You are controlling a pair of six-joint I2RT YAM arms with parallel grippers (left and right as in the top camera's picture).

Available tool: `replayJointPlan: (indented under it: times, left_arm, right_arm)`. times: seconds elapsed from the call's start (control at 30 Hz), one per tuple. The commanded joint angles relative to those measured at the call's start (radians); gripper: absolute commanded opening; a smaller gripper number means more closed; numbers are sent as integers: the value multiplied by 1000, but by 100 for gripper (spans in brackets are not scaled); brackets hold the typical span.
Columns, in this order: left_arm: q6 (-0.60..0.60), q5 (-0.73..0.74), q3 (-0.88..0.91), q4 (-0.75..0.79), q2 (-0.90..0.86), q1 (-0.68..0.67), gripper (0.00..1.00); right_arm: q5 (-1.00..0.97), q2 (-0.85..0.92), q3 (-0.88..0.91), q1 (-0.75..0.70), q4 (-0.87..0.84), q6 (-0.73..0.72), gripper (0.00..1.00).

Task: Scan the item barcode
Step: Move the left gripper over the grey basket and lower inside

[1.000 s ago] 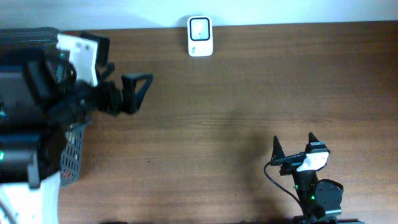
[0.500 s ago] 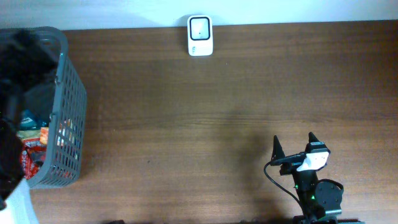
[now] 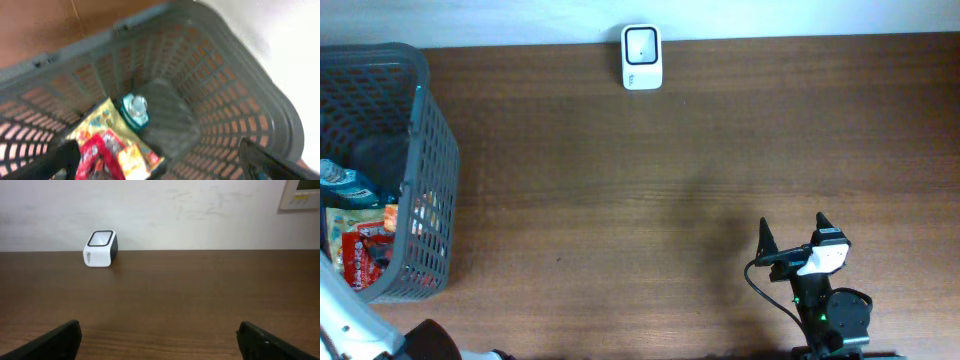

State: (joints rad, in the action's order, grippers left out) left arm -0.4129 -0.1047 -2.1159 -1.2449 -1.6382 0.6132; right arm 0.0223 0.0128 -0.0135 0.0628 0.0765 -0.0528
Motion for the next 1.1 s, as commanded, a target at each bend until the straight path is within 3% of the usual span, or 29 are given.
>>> replayJointPlan:
  times: [0.0,0.13,0.2,0.33,0.53,0.73,1.07]
  left_arm:
    - [-13,40,-6,18,8,14,99]
    - [-13,78,-6,8,-10,14,99]
    - [-18,21,-6,-9,-27,14,99]
    - [-189,-140,-6,-81,-76,14,99]
    - [-245,-226,-6,-133,-150,17,99]
    - [-257,-215,-5,-139,-233,24,99]
    - [-256,-78,-5,-94,-376,24,99]
  right_arm:
    - [-8,-5,8,7,2,-3,98]
    - [-8,-5,8,7,2,-3,98]
    - [-8,-5,8,7,2,-3,98]
    - [-8,-5,8,7,2,-3,98]
    - [-8,-5,8,7,2,-3,98]
    - [-8,-5,8,7,2,-3,98]
    - [-8,-5,8,7,2,-3,98]
